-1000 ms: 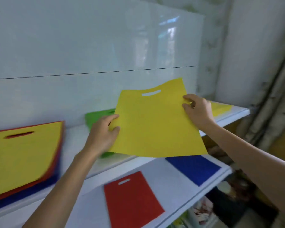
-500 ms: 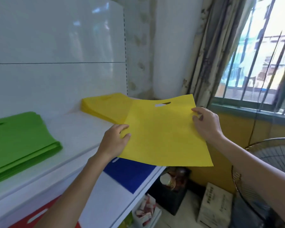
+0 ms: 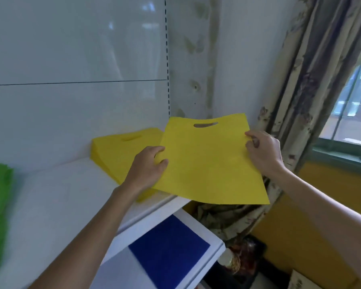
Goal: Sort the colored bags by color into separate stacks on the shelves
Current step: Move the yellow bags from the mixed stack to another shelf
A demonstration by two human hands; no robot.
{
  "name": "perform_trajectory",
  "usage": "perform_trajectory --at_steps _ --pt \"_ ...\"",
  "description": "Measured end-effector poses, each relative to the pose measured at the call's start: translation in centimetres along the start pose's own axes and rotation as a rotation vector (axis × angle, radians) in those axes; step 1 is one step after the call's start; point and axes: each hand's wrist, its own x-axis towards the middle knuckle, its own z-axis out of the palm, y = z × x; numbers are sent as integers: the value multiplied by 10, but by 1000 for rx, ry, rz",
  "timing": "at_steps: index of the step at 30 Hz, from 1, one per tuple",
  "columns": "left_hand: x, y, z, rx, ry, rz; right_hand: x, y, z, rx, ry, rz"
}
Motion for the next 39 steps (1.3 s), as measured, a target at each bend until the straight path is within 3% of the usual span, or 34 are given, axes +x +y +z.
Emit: perform_trajectory --at_steps 4,13,16,21,26,31,39 --pt "20 -13 -22 102 158 -76 43 -17 48 86 -100 -74" --pt "10 -23 -45 248 431 -345 113 -56 148 272 -325 -474" --pt "0 -24 -34 330 392 -437 120 -59 171 203 -455 -525" --pt "-18 -33 -7 471 126 -688 110 -41 212 -135 -800 -619" --pt "-17 -28 -3 464 235 -686 113 -46 210 -165 -797 -616" --pt "-35 -14 -31 484 432 -612 89 -101 188 131 -630 -700" --pt "-181 9 -144 692 737 -706 -66 -260 158 661 -776 -951"
